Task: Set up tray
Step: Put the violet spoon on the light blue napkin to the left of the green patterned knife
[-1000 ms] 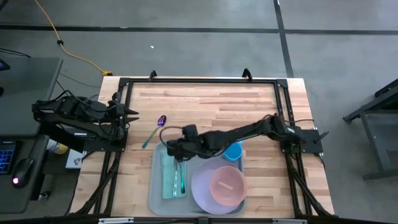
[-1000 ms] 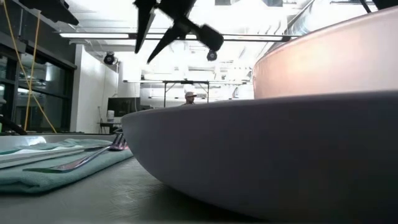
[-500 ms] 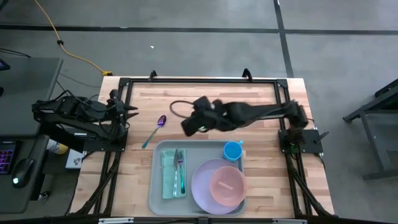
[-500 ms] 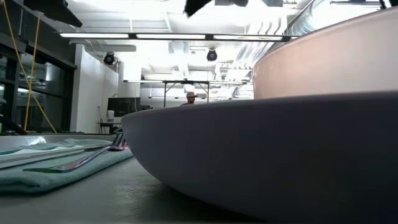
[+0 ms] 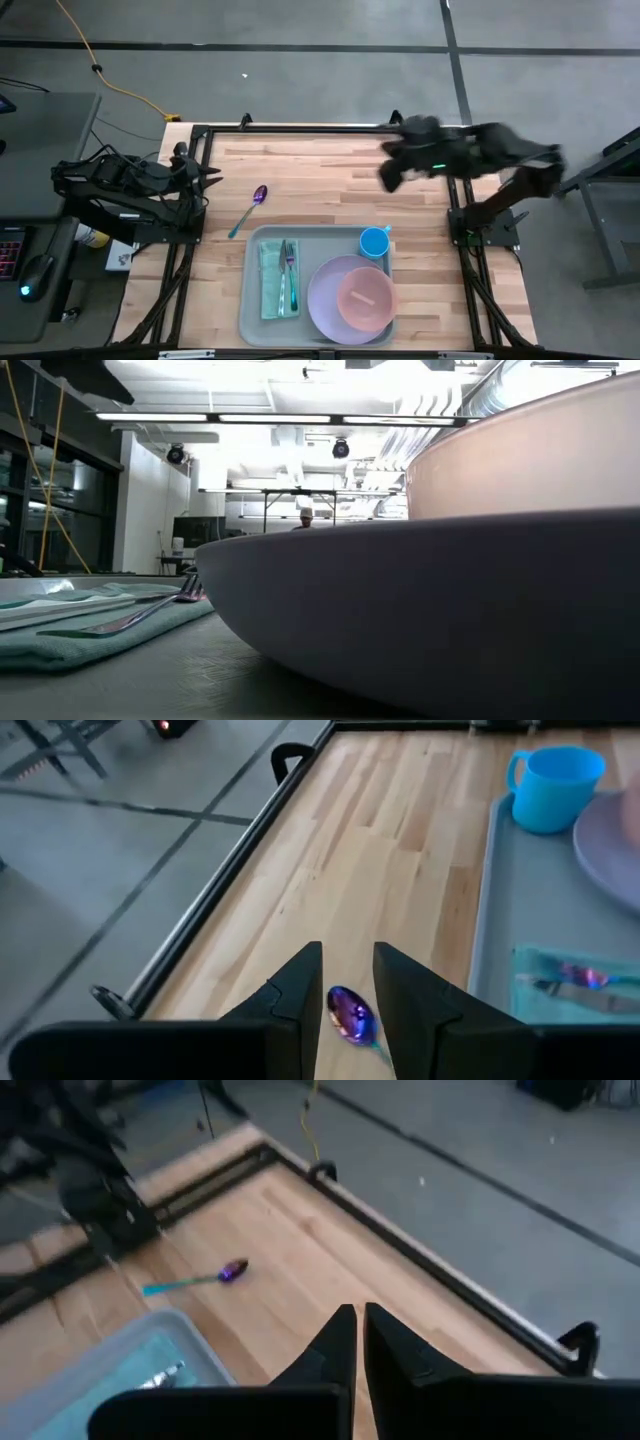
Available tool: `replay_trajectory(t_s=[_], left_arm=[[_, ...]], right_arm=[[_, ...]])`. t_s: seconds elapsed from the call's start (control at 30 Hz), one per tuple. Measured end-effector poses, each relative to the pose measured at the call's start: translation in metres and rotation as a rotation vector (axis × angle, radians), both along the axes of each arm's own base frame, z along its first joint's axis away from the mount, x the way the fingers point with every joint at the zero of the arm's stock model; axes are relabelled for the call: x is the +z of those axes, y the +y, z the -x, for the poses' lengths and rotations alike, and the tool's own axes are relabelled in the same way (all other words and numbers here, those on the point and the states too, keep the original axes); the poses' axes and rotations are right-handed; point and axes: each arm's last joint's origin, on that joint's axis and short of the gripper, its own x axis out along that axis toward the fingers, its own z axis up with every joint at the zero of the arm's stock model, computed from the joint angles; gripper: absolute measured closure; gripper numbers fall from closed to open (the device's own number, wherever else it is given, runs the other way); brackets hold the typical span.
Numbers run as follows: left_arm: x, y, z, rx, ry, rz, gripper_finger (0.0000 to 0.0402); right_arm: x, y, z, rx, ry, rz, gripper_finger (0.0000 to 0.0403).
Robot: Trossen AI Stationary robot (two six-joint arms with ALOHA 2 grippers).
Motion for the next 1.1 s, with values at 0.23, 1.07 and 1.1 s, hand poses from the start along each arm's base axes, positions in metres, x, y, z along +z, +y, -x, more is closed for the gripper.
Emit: replay_trajectory(t_s=[0.23, 1.07, 1.1], left_arm=[[0.0, 0.0, -0.001, 0.09, -0.065, 0.125, 0.0277], [-0.112, -0.014, -0.047, 0.374, 0.064, 0.639, 0.0277], [-0.117, -0.014, -0.047, 0.361, 0.042, 0.654, 0.0277]], right_arm=[[-0.016, -0.001, 0.086, 0.0, -0.238, 0.006, 0.0403], [-0.11, -0.007, 0.123, 0.062, -0.456, -0.068, 0.0402], [-0.11, -0.007, 0.123, 0.063, -0.456, -0.068, 0.0403]])
